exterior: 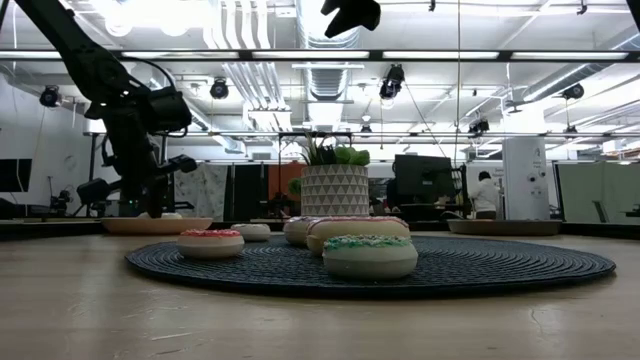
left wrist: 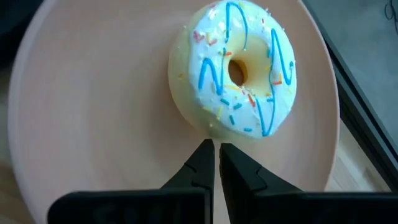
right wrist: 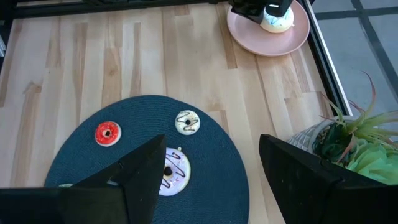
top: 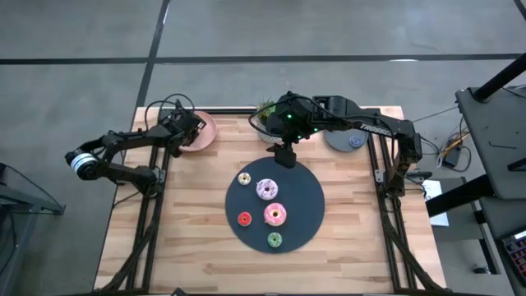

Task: Pick & Place donuts
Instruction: Put the large white donut on the pink plate, then put the large purple donut on the pink plate

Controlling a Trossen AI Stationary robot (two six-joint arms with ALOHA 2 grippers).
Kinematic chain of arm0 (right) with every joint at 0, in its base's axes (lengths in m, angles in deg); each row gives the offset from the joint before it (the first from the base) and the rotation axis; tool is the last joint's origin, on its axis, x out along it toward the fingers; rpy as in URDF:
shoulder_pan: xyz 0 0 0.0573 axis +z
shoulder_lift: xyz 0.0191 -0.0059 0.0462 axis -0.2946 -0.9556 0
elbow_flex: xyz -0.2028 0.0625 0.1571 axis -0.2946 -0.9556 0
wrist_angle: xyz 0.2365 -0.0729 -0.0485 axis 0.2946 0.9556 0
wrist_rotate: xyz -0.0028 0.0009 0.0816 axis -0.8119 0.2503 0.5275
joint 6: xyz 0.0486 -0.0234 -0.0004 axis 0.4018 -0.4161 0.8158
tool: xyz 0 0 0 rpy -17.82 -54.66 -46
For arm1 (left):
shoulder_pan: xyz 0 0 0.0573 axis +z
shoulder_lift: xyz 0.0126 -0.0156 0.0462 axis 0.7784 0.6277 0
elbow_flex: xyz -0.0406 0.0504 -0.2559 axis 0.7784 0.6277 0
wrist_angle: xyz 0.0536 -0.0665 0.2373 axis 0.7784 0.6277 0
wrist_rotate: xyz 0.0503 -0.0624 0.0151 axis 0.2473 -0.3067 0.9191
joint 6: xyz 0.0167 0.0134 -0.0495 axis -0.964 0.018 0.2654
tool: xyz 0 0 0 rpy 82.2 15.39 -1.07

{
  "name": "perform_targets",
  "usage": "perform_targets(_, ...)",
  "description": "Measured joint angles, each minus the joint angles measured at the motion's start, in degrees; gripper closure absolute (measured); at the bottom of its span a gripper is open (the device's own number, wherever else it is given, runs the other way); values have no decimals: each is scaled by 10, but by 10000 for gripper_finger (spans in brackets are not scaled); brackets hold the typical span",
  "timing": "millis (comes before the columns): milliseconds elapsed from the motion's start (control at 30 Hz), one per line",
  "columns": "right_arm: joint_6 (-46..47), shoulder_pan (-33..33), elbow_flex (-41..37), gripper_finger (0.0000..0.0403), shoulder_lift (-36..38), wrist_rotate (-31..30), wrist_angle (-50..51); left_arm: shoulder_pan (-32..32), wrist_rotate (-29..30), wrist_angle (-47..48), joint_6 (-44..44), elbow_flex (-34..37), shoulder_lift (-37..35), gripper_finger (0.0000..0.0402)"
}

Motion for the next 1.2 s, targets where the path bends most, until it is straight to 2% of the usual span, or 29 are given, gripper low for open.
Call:
perform_targets(467, 0, 0, 0, 154, 0, 0, 1, -8, -10, 3, -13, -35, -4, 401)
perform_targets(767, -4, 0, 0, 154, 0, 0, 1, -39, -12, -6, -154, -146, -13, 401)
perform_targets(967, -7, 0, 0, 158, 0, 0, 1, -68, -46, -3, -264, -222, -24, 401)
perform_targets(1200, -15, 0, 0, 168, 3, 0, 16, -115, -60, 7, -324, -243, -64, 401)
